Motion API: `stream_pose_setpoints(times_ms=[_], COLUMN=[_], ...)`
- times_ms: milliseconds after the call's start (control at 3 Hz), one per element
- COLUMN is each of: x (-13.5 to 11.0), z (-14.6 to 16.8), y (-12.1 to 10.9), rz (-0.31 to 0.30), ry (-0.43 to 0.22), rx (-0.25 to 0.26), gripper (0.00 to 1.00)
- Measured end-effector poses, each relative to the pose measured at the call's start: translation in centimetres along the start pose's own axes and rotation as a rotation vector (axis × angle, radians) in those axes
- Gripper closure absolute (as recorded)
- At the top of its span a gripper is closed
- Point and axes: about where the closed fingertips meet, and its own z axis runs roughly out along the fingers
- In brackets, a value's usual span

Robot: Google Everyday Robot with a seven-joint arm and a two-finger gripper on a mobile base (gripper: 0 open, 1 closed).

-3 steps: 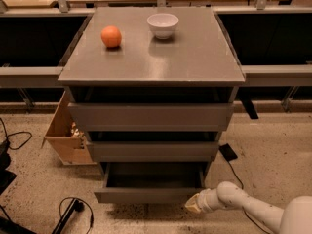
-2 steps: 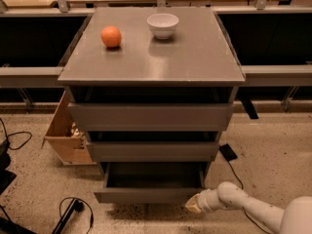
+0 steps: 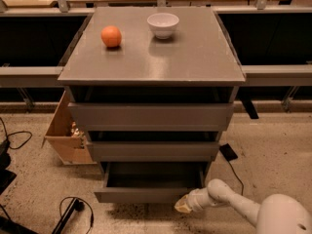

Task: Close bottom drawer

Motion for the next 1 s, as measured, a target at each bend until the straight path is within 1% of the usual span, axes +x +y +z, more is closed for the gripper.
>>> stream_pose_setpoints(times_ms=[333,667,1000], x=[-0.5,-1.6,-3.6], z=[4.7,5.2,3.0], y=[1.2,-0.5,-6.3], rz=[-0.029,-0.049,-0.071], ry=[-0.026,-0.026,-0.025], rx=[-0.152,-0.175,-0.092], gripper=[1.0,1.0,1.0])
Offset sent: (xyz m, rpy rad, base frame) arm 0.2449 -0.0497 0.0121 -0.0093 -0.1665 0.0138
